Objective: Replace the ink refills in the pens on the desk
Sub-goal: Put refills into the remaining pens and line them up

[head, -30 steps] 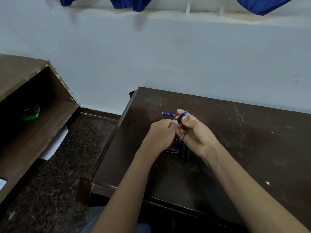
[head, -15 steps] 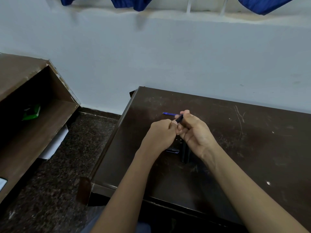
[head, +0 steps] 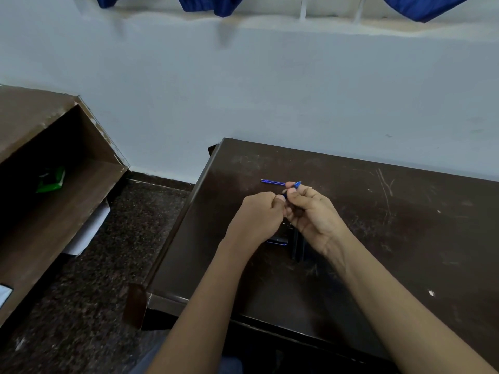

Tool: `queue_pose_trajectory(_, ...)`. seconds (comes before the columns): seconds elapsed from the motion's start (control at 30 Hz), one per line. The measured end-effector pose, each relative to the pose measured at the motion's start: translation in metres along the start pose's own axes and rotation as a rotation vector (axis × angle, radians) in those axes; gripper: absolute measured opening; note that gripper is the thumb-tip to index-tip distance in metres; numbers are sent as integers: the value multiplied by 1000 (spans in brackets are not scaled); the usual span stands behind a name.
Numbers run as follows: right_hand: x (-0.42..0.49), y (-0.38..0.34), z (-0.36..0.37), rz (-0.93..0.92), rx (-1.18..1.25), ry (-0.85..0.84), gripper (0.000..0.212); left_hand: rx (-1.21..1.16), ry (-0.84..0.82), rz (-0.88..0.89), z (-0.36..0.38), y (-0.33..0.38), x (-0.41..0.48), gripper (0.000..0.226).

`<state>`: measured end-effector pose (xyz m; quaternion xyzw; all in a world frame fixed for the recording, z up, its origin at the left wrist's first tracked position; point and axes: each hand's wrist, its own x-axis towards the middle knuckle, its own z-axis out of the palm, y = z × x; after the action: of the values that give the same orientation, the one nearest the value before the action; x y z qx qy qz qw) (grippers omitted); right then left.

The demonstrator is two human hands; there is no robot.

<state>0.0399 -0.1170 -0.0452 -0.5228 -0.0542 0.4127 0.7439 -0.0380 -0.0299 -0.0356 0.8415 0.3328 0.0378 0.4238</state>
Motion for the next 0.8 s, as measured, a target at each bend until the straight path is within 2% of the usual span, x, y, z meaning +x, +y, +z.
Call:
queue_pose_trajectory(0.07,3,0,-1,7,54,0,20,9,13,2,0,0,0,34)
queue_pose_trajectory(0.2,1,1,1,20,29,8,14,10,7,2,0,-1,0,34)
queue_pose_trajectory(0.4,4,1,-2,29,18,30,19,62,-5,-10,2,-2,0,36)
queue_pose_trajectory(0.67,2,2,-2,38,19,36,15,26,-30,21,-1,3,-3,24)
queue_pose_trajectory(0.8,4,1,-2,65,97,20,23,-3,-39,49,-2,3,-5,21)
